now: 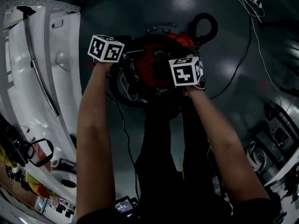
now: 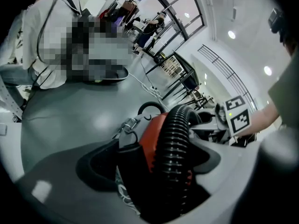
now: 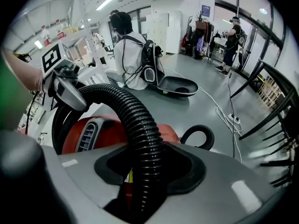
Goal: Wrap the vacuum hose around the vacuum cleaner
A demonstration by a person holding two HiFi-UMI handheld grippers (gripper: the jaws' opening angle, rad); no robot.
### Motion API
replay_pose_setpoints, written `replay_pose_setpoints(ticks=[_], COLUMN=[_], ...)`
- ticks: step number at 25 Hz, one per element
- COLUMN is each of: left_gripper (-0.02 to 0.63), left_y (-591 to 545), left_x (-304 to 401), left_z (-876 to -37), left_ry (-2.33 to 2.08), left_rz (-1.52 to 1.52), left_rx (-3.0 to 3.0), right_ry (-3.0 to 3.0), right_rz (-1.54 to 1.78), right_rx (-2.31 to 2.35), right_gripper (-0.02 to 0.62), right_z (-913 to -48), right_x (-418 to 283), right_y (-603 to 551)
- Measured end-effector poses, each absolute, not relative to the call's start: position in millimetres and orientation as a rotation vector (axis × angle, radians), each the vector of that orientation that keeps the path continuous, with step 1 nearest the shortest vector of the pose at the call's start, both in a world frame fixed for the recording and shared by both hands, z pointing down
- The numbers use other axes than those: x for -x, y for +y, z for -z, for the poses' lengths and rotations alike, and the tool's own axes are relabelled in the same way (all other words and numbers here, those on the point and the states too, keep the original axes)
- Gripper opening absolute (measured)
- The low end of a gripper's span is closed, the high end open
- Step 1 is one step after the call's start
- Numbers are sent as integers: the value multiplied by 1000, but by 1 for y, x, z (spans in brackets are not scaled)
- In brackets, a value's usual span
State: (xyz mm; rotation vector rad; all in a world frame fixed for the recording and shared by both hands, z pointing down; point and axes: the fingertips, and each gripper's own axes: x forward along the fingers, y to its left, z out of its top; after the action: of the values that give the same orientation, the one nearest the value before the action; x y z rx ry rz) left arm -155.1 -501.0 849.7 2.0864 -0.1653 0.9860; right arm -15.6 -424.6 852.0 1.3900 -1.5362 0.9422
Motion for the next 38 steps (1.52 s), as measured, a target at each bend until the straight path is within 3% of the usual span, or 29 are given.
replay_pose_setpoints(ticks=[15, 16, 18, 19, 38], left_gripper=[407, 388, 264, 235, 245], left_y=[-508, -510, -513, -514, -527], left_x=[153, 152, 149, 148, 167], left_z=[-855, -855, -858, -860, -855], left_ry=[-337, -360, -402, -424, -634], left_rz=[-1152, -1191, -1314, -1379, -1507], left_rx=[-2262, -2314, -2421, -2459, -2572], right_ry=[-1603, -1612, -1620, -1622, -1641], right_rz=[-825, -810, -784, -771, -877], right_rx=[-1350, -1331, -1295, -1280, -1293], right_gripper=[252, 242, 198, 189, 193], right_z=[-839, -839, -841, -842, -848], right_x=[17, 19, 21, 21, 39], right_y=[-434, -436, -439, -440, -445])
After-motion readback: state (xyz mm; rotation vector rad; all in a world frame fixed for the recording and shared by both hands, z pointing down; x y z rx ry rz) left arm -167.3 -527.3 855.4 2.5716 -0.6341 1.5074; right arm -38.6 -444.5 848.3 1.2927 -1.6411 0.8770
